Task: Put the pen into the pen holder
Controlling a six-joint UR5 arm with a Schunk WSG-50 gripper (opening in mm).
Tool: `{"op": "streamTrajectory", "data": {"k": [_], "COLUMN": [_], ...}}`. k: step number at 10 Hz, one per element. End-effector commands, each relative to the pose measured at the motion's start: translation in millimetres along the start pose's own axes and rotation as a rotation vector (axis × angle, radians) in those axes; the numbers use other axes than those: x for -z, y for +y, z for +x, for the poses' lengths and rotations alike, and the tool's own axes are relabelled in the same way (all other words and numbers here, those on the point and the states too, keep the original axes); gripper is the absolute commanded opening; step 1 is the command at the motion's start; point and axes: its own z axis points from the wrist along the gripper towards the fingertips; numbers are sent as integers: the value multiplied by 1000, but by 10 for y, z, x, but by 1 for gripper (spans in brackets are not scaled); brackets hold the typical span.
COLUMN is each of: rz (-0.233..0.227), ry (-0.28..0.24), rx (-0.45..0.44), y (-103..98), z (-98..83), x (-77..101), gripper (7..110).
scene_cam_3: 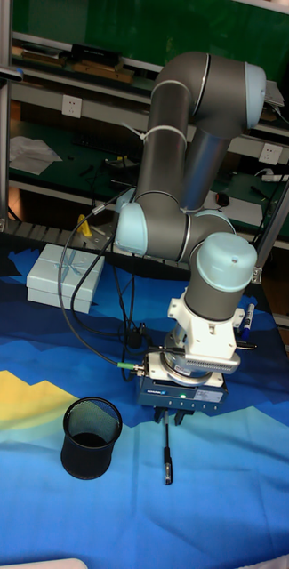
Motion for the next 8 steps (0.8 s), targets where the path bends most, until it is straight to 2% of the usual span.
{"op": "streamTrajectory", "data": {"k": [1,8], "rz": [-13,-5], "ry": [-6,-13], "rx": [-9,-5], "y": [25,10], "z": [-16,-39], "x": [-9,-66], "gripper": [22,22]}}
